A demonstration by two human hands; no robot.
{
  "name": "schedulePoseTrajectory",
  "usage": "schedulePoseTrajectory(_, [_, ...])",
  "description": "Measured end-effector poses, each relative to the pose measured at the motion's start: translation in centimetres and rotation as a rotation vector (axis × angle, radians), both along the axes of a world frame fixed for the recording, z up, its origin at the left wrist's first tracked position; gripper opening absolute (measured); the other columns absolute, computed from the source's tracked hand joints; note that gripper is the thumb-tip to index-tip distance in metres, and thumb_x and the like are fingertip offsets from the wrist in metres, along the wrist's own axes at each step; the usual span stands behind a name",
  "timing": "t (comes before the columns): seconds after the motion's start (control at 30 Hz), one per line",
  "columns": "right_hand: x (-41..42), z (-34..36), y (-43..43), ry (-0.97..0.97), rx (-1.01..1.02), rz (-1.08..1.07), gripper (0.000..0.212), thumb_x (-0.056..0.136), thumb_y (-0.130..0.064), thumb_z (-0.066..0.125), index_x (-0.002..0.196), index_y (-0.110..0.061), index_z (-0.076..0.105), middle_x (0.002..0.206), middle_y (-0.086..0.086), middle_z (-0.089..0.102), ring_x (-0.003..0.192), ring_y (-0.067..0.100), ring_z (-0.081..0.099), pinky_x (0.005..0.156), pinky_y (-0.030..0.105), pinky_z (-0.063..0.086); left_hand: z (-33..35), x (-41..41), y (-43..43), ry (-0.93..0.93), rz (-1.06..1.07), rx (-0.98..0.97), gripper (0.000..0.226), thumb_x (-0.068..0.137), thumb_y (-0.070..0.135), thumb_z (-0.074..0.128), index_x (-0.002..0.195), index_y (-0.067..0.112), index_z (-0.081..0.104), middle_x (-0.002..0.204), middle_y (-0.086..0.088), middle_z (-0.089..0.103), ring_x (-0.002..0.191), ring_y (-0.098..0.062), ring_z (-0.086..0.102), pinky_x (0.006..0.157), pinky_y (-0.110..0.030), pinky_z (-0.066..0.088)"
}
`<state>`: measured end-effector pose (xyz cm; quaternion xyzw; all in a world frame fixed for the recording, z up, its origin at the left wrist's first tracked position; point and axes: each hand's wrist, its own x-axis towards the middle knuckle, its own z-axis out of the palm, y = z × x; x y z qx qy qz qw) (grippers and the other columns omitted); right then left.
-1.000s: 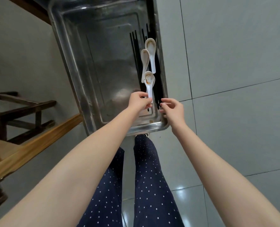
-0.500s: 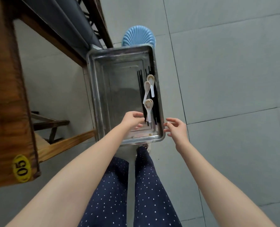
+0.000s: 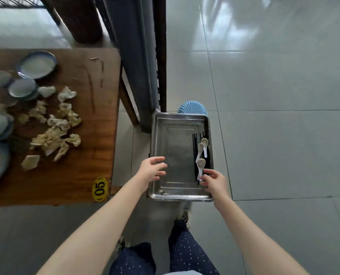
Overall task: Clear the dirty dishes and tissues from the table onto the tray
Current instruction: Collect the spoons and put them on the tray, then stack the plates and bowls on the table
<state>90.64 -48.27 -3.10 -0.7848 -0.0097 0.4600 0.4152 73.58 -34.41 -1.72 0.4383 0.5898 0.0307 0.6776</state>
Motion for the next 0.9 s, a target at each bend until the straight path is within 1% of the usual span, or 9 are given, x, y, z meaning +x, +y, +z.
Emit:
schedulePoseTrajectory(0.1, [-4.3,1.4,1.6,-0.031,0.023,0.048,0.021,0.092,-0.002,0.052,0.109,-0.010,0.062,0.089,0.009,0.068,0.065,0.015,0.061,0.053,0.019,0.045,1.7,-5.2,1.6,-0.028,0.041,0.023,0.024,0.092,0.014,0.060,0.114,0.022,0.061,0.098,0.004,0.069,0.074,-0.012,0.066,0.060,-0.021,0.046])
schedulePoseTrajectory(0.23, [-11.8,3.1,4.2,-0.058,0.071,0.067,0.024,0.090,0.001,0.054,0.112,-0.007,0.060,0.086,0.008,0.066,0.064,0.014,0.060,0.050,0.018,0.047,3.6,-13.9,3.2,-0.068,0.126,0.049,0.022,0.094,0.008,0.055,0.113,0.018,0.061,0.084,0.005,0.067,0.060,-0.009,0.061,0.053,-0.019,0.039])
schedulePoseTrajectory(0.33, [-17.7,4.2,6.0,-0.042,0.093,0.054,0.025,0.090,0.002,0.055,0.113,-0.006,0.060,0.085,0.008,0.065,0.064,0.015,0.059,0.057,0.024,0.048,5.0,-21.2,4.4,-0.058,0.182,0.053,0.022,0.095,0.008,0.052,0.113,0.019,0.060,0.085,0.004,0.066,0.058,-0.008,0.060,0.051,-0.019,0.037])
schedulePoseTrajectory(0.43, [-22.7,5.0,8.1,-0.055,0.117,0.077,0.027,0.089,0.003,0.056,0.114,-0.007,0.060,0.082,0.007,0.065,0.062,0.016,0.059,0.057,0.024,0.046,6.1,-28.2,6.2,-0.045,0.225,0.078,0.022,0.095,0.013,0.054,0.114,0.023,0.062,0.099,0.003,0.069,0.075,-0.010,0.066,0.062,-0.022,0.044])
schedulePoseTrajectory(0.53, [-27.0,5.7,10.3,-0.069,0.127,0.110,0.026,0.088,0.003,0.055,0.110,-0.009,0.060,0.078,0.008,0.065,0.050,0.010,0.060,0.044,0.017,0.044,6.8,-34.3,7.8,-0.042,0.267,0.092,0.023,0.095,0.017,0.055,0.115,0.026,0.063,0.109,0.002,0.067,0.091,-0.016,0.066,0.075,-0.028,0.047])
schedulePoseTrajectory(0.57, [-28.3,5.8,10.9,-0.066,0.129,0.129,0.026,0.088,0.003,0.055,0.111,-0.009,0.059,0.079,0.010,0.066,0.052,0.010,0.061,0.044,0.017,0.044,7.0,-36.1,8.0,-0.038,0.291,0.092,0.022,0.095,0.017,0.055,0.114,0.026,0.063,0.110,0.002,0.067,0.091,-0.016,0.066,0.077,-0.029,0.046])
schedulePoseTrajectory(0.73, [-34.1,5.3,14.9,-0.062,0.147,0.262,0.023,0.091,-0.002,0.054,0.112,-0.010,0.062,0.088,0.010,0.069,0.072,0.019,0.063,0.061,0.028,0.049,7.2,-43.4,9.1,-0.003,0.414,0.096,0.022,0.095,0.018,0.058,0.114,0.026,0.064,0.110,0.002,0.067,0.096,-0.017,0.065,0.083,-0.032,0.048])
schedulePoseTrajectory(0.83, [-37.3,5.0,17.5,-0.074,0.150,0.324,0.019,0.094,-0.010,0.056,0.111,-0.016,0.061,0.093,0.006,0.069,0.083,0.019,0.067,0.065,0.026,0.053,6.8,-46.9,9.5,0.005,0.484,0.111,0.023,0.095,0.017,0.057,0.115,0.024,0.064,0.109,0.001,0.067,0.093,-0.018,0.065,0.083,-0.033,0.047])
schedulePoseTrajectory(0.9, [-39.3,4.8,19.2,-0.070,0.161,0.372,0.018,0.094,-0.013,0.057,0.111,-0.019,0.061,0.093,0.003,0.069,0.085,0.016,0.067,0.062,0.023,0.052,6.4,-49.0,10.0,0.020,0.546,0.114,0.022,0.095,0.016,0.057,0.114,0.024,0.064,0.108,0.000,0.068,0.093,-0.020,0.066,0.091,-0.038,0.048])
